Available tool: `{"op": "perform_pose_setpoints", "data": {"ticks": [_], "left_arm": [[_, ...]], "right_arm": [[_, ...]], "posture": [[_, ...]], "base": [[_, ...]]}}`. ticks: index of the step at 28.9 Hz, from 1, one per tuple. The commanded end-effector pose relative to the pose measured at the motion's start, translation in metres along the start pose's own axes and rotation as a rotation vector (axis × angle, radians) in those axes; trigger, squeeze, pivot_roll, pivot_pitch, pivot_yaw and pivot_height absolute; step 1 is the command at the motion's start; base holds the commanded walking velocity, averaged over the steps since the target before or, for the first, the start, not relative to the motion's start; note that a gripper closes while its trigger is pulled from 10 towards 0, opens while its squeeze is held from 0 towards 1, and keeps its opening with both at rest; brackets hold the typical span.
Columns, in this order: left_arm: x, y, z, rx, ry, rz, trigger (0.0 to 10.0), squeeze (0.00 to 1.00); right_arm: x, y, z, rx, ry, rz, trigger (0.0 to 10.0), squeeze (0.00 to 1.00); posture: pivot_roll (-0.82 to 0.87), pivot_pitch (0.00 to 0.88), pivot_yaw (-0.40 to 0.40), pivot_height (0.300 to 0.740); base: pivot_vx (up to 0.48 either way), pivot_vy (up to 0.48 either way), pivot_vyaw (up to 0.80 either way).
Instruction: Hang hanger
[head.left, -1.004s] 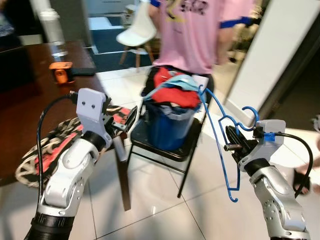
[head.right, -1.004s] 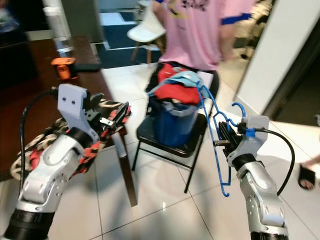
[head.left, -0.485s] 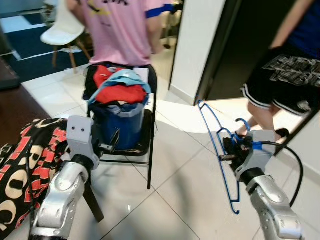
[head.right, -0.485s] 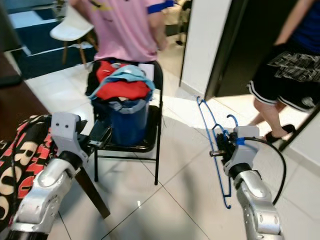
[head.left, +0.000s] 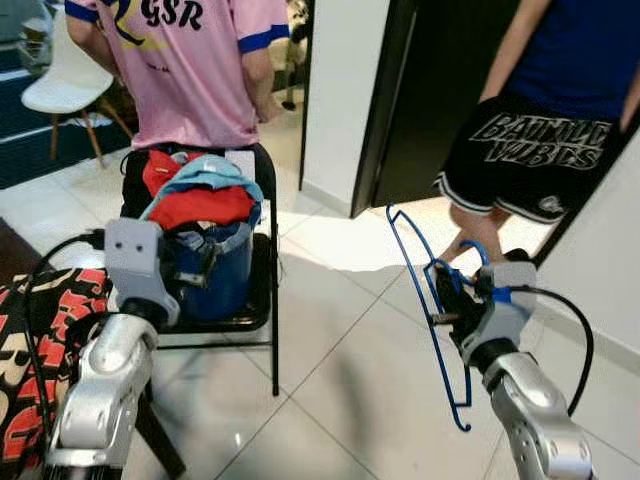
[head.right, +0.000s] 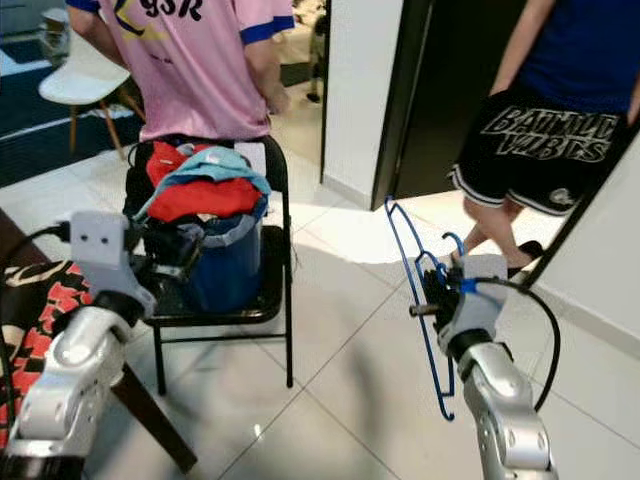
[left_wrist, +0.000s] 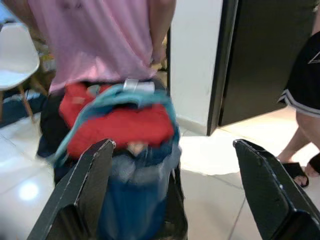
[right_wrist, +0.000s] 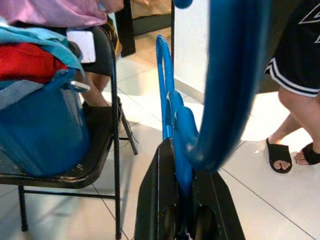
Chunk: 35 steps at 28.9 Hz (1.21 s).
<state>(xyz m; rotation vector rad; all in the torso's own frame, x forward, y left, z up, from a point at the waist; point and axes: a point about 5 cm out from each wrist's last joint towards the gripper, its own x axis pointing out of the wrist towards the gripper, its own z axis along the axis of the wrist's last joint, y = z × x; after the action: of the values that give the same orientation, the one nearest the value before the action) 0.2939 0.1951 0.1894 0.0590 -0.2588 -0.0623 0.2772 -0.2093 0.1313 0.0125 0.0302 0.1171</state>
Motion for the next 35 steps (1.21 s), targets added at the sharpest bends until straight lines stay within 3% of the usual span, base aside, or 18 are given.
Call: {"op": "perform_pose_setpoints", "data": {"ticks": [1,19,25,26,28,31,35], "left_arm": [[0.001,0.003,0.003,0.029,-0.014,0.005,10.0,0.00],[0.005,-0.001,-0.001,0.069,-0.017,-0.046,10.0,0.00],[0.009,0.001,-0.002,0.104,-0.012,-0.046,10.0,0.00],[0.014,0.006,-0.004,0.148,0.011,-0.010,10.0,0.00],[0.014,0.006,-0.004,0.148,0.011,-0.010,10.0,0.00],[0.026,0.024,-0.009,0.242,0.039,0.072,10.0,0.00],[0.031,0.026,-0.009,0.241,0.032,0.069,10.0,0.00]], "right_arm": [[0.002,0.004,0.003,-0.011,-0.020,0.026,10.0,0.00],[0.001,0.008,0.002,-0.019,-0.026,0.048,10.0,0.00],[0.001,0.008,0.002,-0.015,-0.024,0.049,10.0,0.00],[0.001,0.008,0.002,-0.013,-0.023,0.048,10.0,0.00],[0.001,0.008,0.002,-0.013,-0.023,0.048,10.0,0.00],[0.000,0.007,0.003,-0.014,-0.026,0.048,10.0,0.00],[0.000,0.007,0.004,-0.014,-0.027,0.048,10.0,0.00]], "posture": [[0.08,0.036,-0.049,0.740],[0.07,0.032,-0.050,0.740],[0.07,0.036,-0.052,0.740],[0.07,0.042,-0.053,0.740],[0.07,0.042,-0.053,0.740],[0.07,0.047,-0.055,0.740],[0.06,0.054,-0.056,0.740]], "base": [[0.386,0.000,0.00],[0.360,0.000,0.00],[0.000,0.000,0.00],[0.000,0.000,0.00],[0.000,0.000,0.00],[0.000,0.000,0.00],[0.000,0.000,0.00]]}}
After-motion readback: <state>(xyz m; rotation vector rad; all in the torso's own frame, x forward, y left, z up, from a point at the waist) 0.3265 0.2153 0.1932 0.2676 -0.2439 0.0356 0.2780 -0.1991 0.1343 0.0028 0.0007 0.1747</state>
